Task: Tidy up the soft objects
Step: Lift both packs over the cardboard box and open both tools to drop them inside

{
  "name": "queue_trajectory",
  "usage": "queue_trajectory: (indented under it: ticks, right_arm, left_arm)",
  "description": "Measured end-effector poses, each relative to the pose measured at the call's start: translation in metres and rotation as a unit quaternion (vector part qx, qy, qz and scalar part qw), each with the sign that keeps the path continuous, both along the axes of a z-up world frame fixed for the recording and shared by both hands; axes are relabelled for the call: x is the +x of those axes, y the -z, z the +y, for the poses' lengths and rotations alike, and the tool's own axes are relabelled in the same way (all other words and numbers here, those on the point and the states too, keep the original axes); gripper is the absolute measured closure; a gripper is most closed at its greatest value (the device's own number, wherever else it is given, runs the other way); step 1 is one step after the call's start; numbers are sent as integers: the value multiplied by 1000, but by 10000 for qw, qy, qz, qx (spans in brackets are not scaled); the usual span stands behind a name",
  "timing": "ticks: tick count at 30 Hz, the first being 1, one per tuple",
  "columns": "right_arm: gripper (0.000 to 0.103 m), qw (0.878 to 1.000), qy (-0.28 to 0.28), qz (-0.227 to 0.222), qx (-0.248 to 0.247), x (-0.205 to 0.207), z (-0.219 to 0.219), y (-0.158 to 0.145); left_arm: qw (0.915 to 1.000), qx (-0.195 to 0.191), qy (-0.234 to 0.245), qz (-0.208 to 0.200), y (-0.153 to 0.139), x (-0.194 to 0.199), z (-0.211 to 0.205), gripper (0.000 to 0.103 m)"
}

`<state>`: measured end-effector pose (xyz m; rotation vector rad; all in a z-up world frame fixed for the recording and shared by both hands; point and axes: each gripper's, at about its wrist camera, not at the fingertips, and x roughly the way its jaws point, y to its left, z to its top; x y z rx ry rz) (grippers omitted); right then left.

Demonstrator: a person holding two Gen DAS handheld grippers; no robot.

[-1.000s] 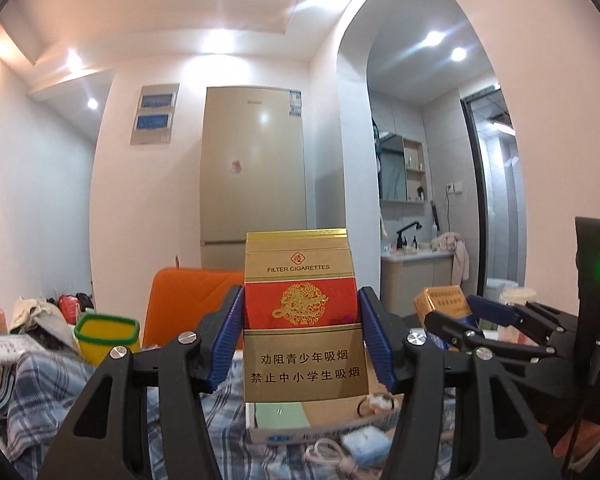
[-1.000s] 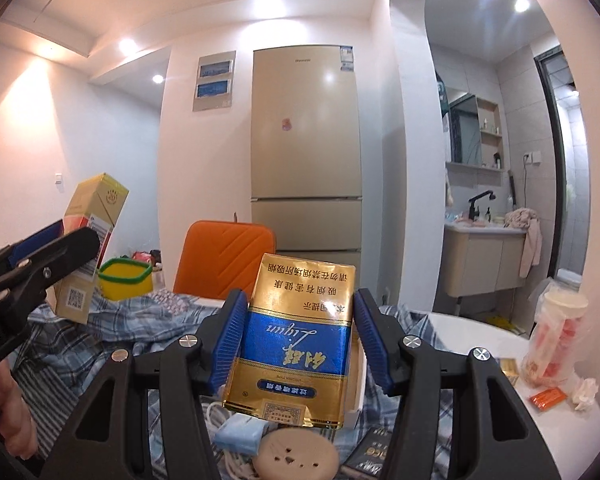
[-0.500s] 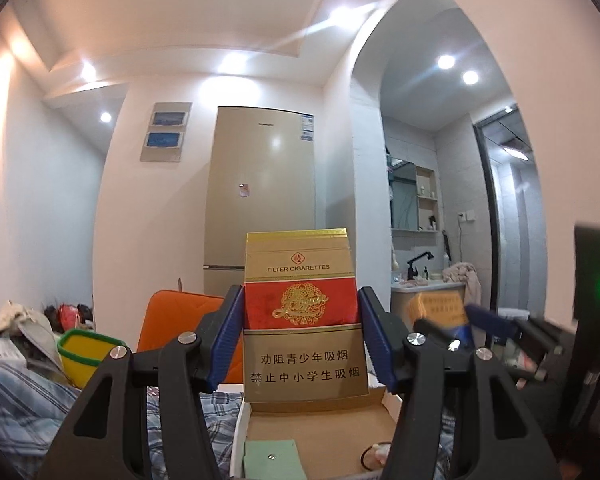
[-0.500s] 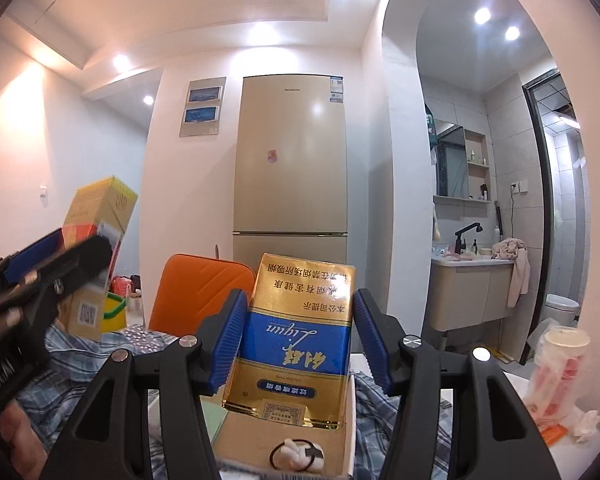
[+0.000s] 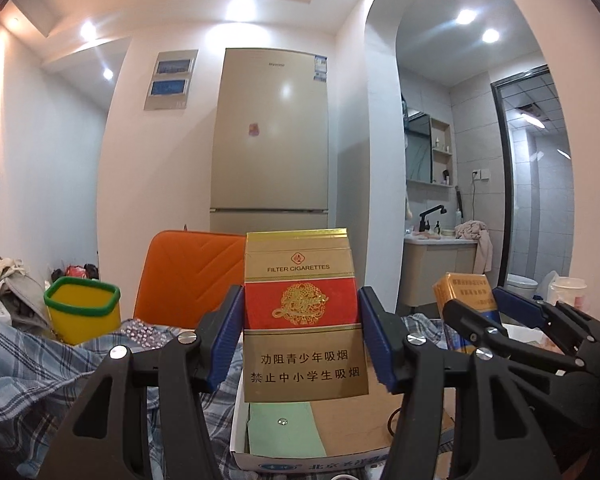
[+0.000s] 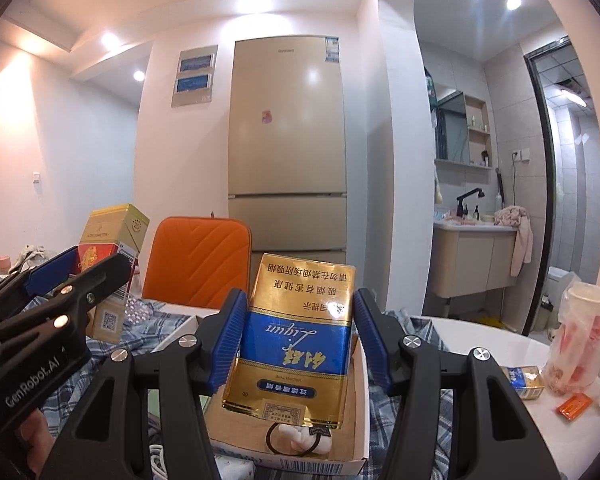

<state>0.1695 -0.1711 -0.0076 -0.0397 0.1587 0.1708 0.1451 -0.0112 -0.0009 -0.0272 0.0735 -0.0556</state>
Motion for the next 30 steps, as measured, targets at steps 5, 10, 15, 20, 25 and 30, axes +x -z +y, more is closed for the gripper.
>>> queue_trajectory:
  ticks: [5,10,15,20,25,30]
  right_arm:
    - [46,9990,-29,448,-12,18,-3,9]
    - [46,9944,-77,1051,-65,43,-1,20]
    - [46,9894,-93,1449,5,60,-6,29]
    - [41,9858,-182,1668,102,69,-12,35]
    - [25,9868,-120,1602,224,65,-17,34]
    - [25,9899,167,1388,234,55,-22,29]
  left_arm:
    - [9990,163,-61,405,6,14,-8,48]
    - [9963,-113,-120,846,15,28,2,48]
    - [9954,-233,-129,918,17,28,3,48]
    - [9967,-68,-75,802,15,23,-4,48]
    - [9971,-98,-99,748,12,22,-3,48]
    - [9973,-54,-43,733,13,21,-5,47]
